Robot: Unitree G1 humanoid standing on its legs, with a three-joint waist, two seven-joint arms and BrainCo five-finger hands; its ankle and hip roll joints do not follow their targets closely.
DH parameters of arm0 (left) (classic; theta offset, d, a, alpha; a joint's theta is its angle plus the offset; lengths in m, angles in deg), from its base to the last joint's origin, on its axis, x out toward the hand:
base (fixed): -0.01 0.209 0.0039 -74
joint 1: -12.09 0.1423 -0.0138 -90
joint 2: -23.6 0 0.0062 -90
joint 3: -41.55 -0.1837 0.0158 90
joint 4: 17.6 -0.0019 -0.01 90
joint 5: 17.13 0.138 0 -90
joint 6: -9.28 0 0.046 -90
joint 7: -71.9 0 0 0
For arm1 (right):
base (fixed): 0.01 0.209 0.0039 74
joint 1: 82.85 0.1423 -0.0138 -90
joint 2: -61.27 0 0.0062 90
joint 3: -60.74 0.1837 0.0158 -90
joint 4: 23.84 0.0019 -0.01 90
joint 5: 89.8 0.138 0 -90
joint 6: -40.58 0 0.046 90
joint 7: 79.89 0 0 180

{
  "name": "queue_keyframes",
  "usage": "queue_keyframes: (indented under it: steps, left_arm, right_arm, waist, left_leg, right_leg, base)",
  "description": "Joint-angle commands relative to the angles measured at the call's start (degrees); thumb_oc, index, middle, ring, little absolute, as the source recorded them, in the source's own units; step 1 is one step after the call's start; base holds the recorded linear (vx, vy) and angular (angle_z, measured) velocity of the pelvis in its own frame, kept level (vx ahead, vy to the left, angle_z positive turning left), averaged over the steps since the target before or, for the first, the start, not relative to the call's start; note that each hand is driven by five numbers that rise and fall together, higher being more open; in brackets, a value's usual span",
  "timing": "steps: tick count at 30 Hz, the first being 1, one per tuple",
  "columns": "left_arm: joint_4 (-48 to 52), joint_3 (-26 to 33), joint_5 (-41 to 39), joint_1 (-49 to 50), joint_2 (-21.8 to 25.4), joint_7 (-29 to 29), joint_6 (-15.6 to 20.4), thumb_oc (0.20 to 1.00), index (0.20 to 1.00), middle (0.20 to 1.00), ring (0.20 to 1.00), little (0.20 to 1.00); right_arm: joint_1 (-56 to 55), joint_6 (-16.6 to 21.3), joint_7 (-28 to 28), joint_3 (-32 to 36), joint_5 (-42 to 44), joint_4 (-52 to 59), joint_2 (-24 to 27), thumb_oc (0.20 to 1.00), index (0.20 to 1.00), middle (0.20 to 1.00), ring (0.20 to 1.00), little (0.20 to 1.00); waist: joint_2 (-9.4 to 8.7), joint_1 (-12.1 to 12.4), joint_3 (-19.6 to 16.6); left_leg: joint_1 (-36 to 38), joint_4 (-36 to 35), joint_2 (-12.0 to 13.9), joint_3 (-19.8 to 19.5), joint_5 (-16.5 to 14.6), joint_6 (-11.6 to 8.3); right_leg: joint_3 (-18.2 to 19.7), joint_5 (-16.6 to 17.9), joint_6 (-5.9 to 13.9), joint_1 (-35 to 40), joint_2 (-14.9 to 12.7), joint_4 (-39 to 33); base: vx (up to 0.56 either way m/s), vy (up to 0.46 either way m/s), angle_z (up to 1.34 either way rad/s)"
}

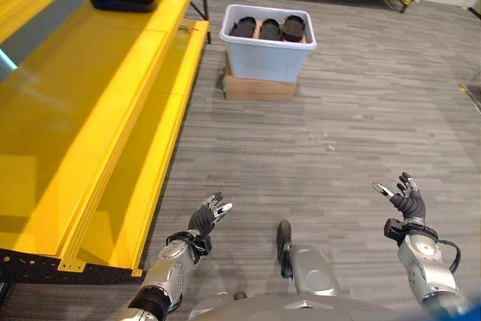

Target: Move parts from the plastic box to the shelf.

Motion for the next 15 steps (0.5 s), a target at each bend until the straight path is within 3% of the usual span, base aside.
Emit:
queue_keyframes:
  steps: [1,3,7,8,15]
  left_arm:
    - [5.2,-2.5,0.8,-0.4,0.1,-1.1,1.4,1.0,1.0,1.0,1.0,1.0]
    - [4.8,-2.5,0.7,-0.1,-0.4,-0.6,1.7,1.0,1.0,1.0,1.0,1.0]
    - [4.7,-2.0,0.6,0.4,-1.3,-0.8,1.9,1.0,1.0,1.0,1.0,1.0]
    - [5.0,-1.8,0.5,0.6,-1.5,-0.4,1.7,1.0,1.0,1.0,1.0,1.0]
    - [4.9,-1.4,-1.3,0.2,-1.5,0.1,3.2,1.0,1.0,1.0,1.0,1.0]
  right_arm:
    - [2.0,1.0,3.6,-0.7,0.3,-0.9,3.7,1.0,1.0,1.0,1.0,1.0]
    - [2.4,0.6,4.2,-0.9,0.3,-2.3,4.1,1.0,1.0,1.0,1.0,1.0]
    - [2.6,0.1,4.4,-1.3,-0.7,-3.3,4.6,1.0,1.0,1.0,1.0,1.0]
    - [2.5,-0.2,4.8,-1.5,-0.1,-4.0,4.7,1.0,1.0,1.0,1.0,1.0]
    - [1.9,1.3,3.3,-2.0,-0.8,-5.7,5.2,1.0,1.0,1.0,1.0,1.0]
  waist:
    - [0.52,-0.4,-2.3]
    - [1.32,-0.6,-3.3]
    - [1.67,-0.8,-4.7]
    - [2.16,-0.9,-5.4]
    - [3.27,-1.1,-6.3]
  left_leg:
    - [-2.4,-0.2,2.9,2.0,2.0,-0.47]
    - [-1.4,0.3,3.5,2.3,0.6,-0.89]
    - [-1.0,2.0,4.0,3.4,-0.1,-1.48]
    - [-1.9,4.9,5.2,3.9,2.5,-2.96]
    - [-5.3,16.2,7.9,3.8,9.7,-7.35]
  right_leg:
    - [0.2,-0.9,0.59,2.5,0.3,-0.9]
    - [-0.1,-3.5,-0.21,4.1,1.3,-0.6]
    - [-0.4,-4.6,-1.61,5.5,2.2,-1.5]
    - [-0.4,-5.8,-3.0,6.3,3.4,-2.3]
    - [-0.1,-9.5,-6.84,8.7,6.8,-3.3]
  base:
    - [0.25,-0.168,-0.11]
    - [0.33,-0.148,-0.2]
    - [0.27,-0.205,-0.18]
    - [0.26,-0.289,-0.1]
    - [0.18,-0.242,-0.14]
